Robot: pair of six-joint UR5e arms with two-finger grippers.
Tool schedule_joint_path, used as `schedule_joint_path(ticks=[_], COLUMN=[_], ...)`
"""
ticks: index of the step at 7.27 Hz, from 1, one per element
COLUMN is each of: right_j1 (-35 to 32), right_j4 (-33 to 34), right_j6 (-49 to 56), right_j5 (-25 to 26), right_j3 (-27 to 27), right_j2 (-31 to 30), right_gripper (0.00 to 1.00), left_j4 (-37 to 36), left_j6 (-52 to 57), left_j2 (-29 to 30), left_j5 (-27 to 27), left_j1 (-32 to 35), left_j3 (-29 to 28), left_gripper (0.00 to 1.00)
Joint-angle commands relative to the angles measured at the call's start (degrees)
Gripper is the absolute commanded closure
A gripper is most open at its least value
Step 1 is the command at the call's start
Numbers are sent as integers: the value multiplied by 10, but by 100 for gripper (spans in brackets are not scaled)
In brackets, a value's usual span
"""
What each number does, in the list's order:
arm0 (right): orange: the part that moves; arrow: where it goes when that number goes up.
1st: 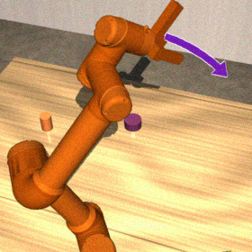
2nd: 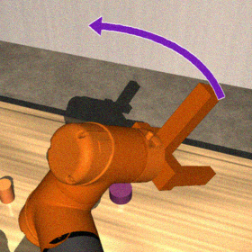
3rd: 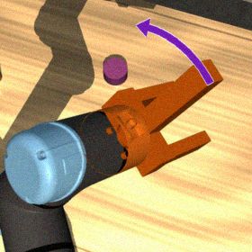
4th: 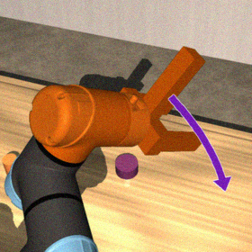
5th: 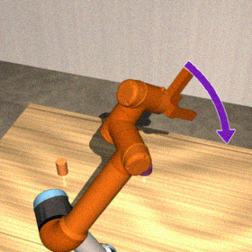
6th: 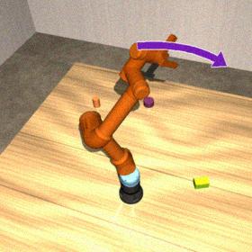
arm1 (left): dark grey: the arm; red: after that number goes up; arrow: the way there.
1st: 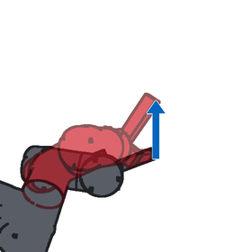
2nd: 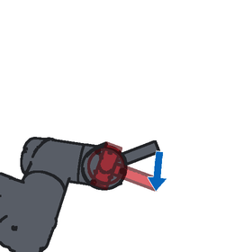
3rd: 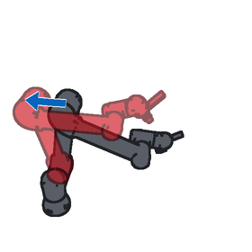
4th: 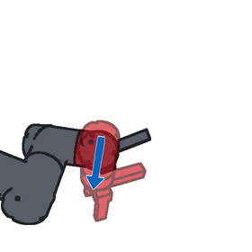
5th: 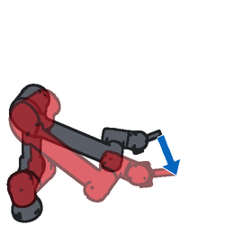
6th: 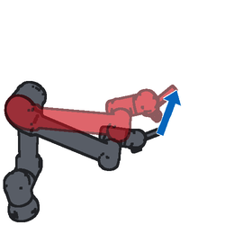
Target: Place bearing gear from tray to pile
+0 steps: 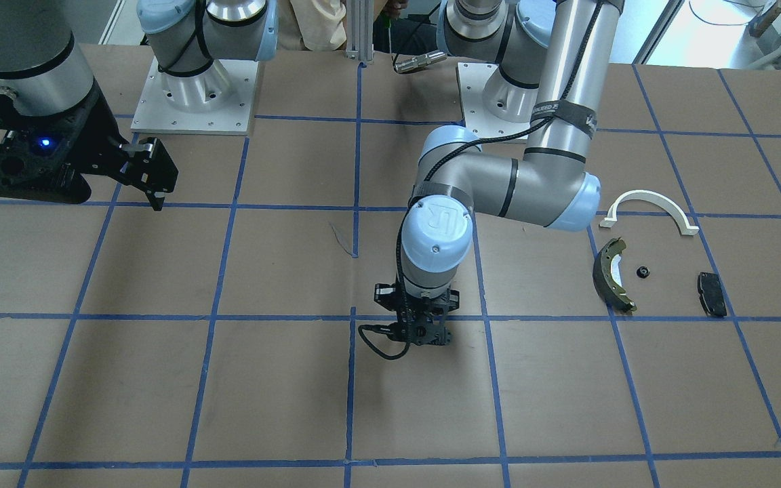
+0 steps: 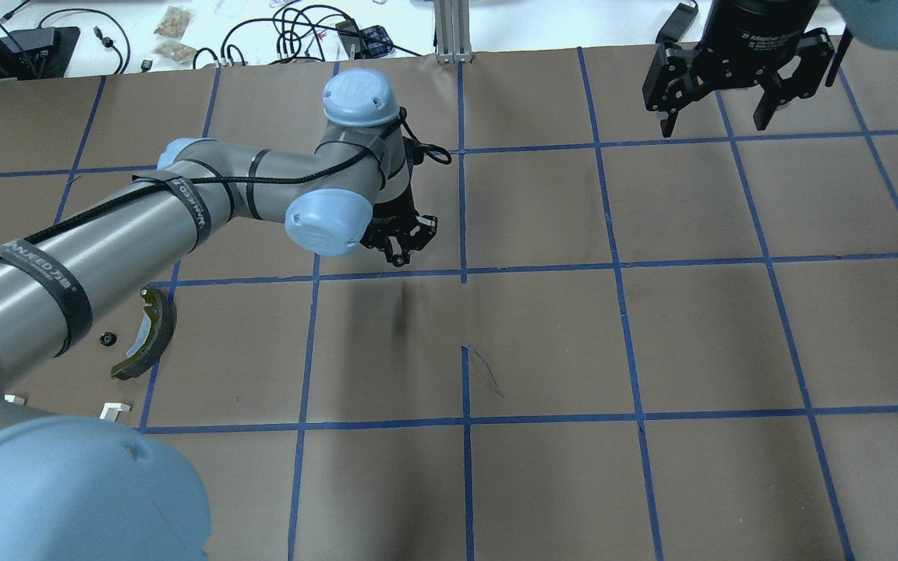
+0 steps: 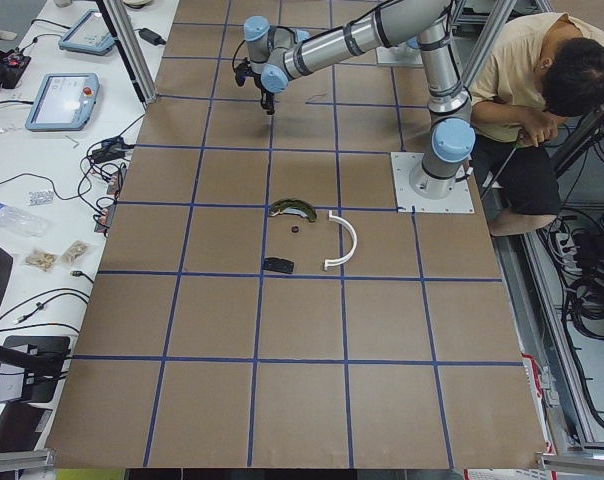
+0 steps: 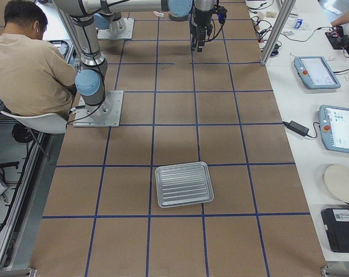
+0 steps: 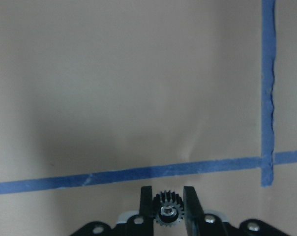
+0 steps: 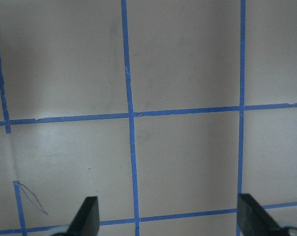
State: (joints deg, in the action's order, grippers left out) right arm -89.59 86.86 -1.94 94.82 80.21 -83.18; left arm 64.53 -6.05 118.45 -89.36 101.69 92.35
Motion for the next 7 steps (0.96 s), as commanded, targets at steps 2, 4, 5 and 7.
schedule_joint_path(ticks=[2, 4, 5, 7], right_j1=[-2, -1, 0, -1], right_j4=[0, 8, 6, 5], right_j6=[-4, -4, -4, -3], right_j5=[-59, -63, -59, -54], right_j3=[-1, -2, -2, -2], right_j2=[-24, -24, -26, -38], right_gripper=[0, 0, 0, 0], left_j4=[202, 230, 234, 223], left_j6=[184, 281, 332, 372], left_j2=[-10, -16, -19, -20], left_j5=[-5, -44, -49, -108], left_j1=[-162, -267, -323, -397], left_j3=[-125, -123, -111, -72], left_gripper=[100, 100, 100, 100])
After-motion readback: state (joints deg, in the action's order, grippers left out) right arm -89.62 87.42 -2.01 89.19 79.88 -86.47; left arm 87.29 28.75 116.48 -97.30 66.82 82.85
